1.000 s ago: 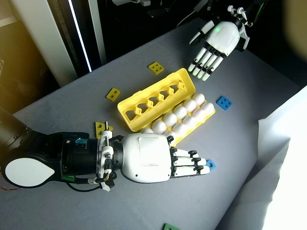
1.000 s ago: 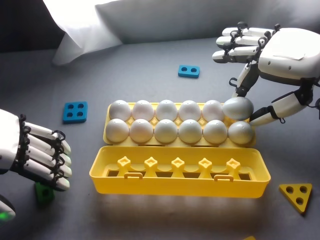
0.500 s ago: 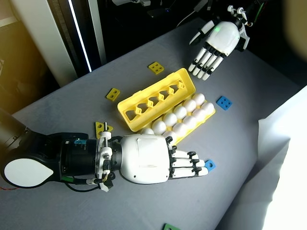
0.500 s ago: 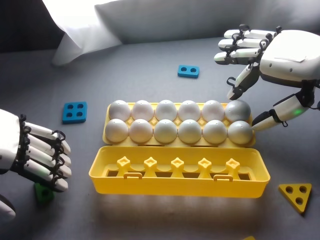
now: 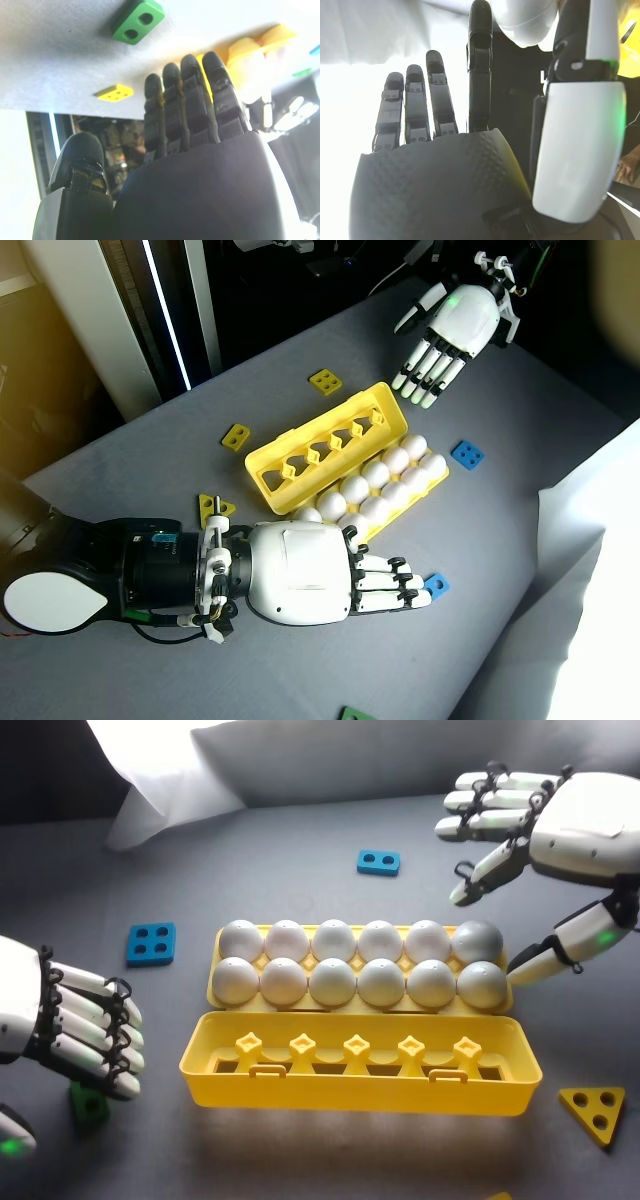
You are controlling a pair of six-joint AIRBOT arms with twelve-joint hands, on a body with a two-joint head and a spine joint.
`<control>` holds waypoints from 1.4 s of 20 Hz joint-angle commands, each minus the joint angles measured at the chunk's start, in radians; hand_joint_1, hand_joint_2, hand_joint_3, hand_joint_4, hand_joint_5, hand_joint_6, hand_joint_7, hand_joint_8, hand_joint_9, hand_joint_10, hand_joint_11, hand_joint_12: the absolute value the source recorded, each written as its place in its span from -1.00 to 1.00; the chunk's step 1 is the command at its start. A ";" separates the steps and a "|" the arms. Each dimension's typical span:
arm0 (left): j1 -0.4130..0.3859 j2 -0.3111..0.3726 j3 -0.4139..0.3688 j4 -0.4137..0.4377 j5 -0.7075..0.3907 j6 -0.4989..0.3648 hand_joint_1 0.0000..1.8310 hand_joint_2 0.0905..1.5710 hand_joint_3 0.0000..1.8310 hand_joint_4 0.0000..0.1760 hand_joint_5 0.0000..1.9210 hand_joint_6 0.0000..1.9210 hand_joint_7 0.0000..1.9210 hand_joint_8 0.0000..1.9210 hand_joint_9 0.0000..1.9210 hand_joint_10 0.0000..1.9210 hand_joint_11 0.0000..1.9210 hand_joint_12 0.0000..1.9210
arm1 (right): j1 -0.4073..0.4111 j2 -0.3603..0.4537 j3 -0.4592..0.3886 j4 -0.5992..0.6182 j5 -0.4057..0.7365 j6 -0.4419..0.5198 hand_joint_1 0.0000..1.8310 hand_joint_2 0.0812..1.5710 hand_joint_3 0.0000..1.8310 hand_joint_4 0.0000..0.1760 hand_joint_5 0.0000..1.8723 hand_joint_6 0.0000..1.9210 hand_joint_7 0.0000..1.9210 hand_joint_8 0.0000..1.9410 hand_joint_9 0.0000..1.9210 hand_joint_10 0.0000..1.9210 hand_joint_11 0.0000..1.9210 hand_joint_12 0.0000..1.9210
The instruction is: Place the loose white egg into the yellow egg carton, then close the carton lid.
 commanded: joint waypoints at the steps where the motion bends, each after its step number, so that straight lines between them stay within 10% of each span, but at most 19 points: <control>1: -0.011 0.019 0.003 -0.067 -0.047 -0.017 -1.00 0.66 -1.00 -1.00 -0.68 -1.00 -0.73 -1.00 -0.77 -1.00 -1.00 -0.56 | 0.016 0.032 0.004 0.082 0.104 0.003 -0.34 -0.08 -1.00 1.00 -0.24 -1.00 -0.79 -1.00 -0.97 -1.00 -1.00 -1.00; 8: -0.018 0.029 -0.018 -0.067 -0.047 -0.048 -1.00 0.68 -1.00 -1.00 -0.60 -1.00 -0.66 -1.00 -0.70 -1.00 -1.00 -0.41 | -0.008 0.178 -0.090 0.175 0.008 0.218 -0.49 -0.09 -1.00 0.99 -0.55 -1.00 -0.88 -1.00 -1.00 -1.00 -1.00 -1.00; 17: 0.015 -0.001 -0.039 -0.067 -0.031 -0.044 -1.00 0.69 -1.00 -1.00 -0.59 -1.00 -0.66 -1.00 -0.69 -1.00 -1.00 -0.35 | -0.066 0.457 -0.398 0.036 -0.091 0.276 -0.56 -0.05 -0.99 -1.00 -0.95 -1.00 -0.95 -1.00 -1.00 -1.00 -1.00 -1.00; 28: 0.016 -0.024 -0.082 -0.068 0.011 -0.039 -1.00 0.66 -1.00 -1.00 -0.64 -1.00 -0.66 -1.00 -0.71 -1.00 -1.00 -0.51 | -0.064 0.650 -0.549 -0.073 -0.094 0.463 -0.61 0.00 -0.99 -1.00 -0.98 -0.99 -0.99 -1.00 -1.00 -1.00 -1.00 -1.00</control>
